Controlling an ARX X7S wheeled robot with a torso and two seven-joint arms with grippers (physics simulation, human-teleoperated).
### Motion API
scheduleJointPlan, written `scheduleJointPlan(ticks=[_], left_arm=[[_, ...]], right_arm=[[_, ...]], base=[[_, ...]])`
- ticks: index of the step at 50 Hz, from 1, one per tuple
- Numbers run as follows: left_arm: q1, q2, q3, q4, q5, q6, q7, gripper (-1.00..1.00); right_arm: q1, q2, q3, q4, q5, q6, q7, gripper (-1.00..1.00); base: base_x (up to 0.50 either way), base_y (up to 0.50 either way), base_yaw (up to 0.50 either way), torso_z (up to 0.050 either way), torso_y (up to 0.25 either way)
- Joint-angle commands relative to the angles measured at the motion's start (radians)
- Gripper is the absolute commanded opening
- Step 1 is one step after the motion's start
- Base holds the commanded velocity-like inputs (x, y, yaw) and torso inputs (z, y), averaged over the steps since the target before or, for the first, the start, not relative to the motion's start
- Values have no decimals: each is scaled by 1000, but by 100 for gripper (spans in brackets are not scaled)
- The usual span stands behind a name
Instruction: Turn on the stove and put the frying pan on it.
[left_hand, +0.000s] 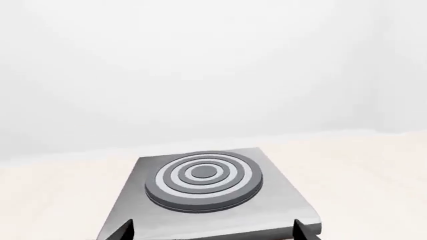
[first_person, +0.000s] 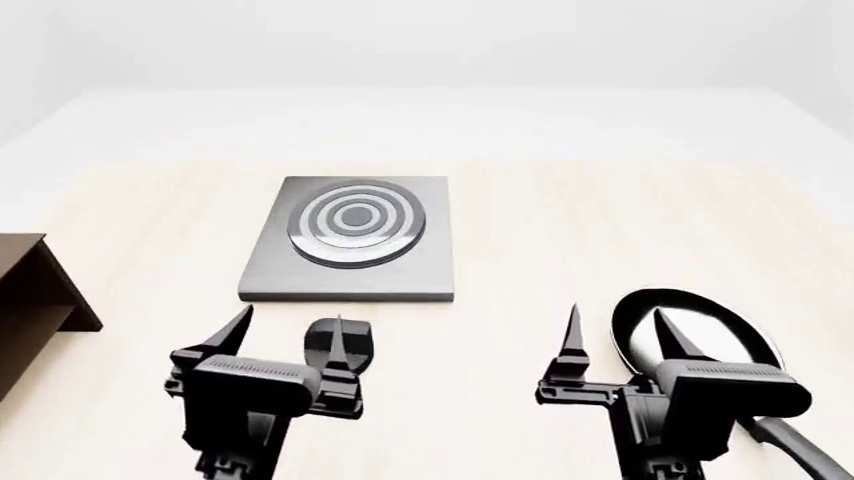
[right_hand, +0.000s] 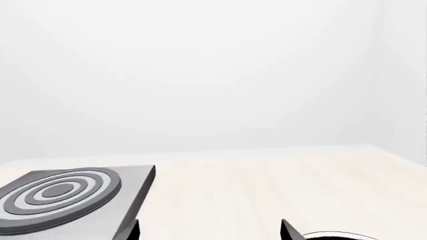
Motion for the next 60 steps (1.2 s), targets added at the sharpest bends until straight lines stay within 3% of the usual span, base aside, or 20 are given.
scheduleJointPlan(ticks=[1,11,23,39,47,57,60], left_arm=[[37,-27,-36,78,-1,-3,-31,100],[50,-36,-58,63,-19,17,-35,100],[52,-42,-74,69,-36,14,-46,100],[50,-50,-75,87,-41,4,-59,100],[49,-54,-73,82,-42,7,-62,100],[44,-58,-67,66,-37,10,-66,100],[46,-60,-67,68,-36,10,-69,100]], right_arm=[[32,34,21,-55,37,91,19,100],[91,144,45,-187,163,232,-65,100],[293,354,35,-305,217,622,-58,100],[542,616,-90,-394,244,1067,-114,100],[609,716,-225,-367,241,1158,-185,100],[706,856,-483,-283,108,1138,-242,100],[688,884,-497,-246,111,1137,-261,100]], base=[[0,0,0,0,0],[0,0,0,0,0],[0,0,0,0,0],[0,0,0,0,0],[0,0,0,0,0],[0,0,0,0,0],[0,0,0,0,0]])
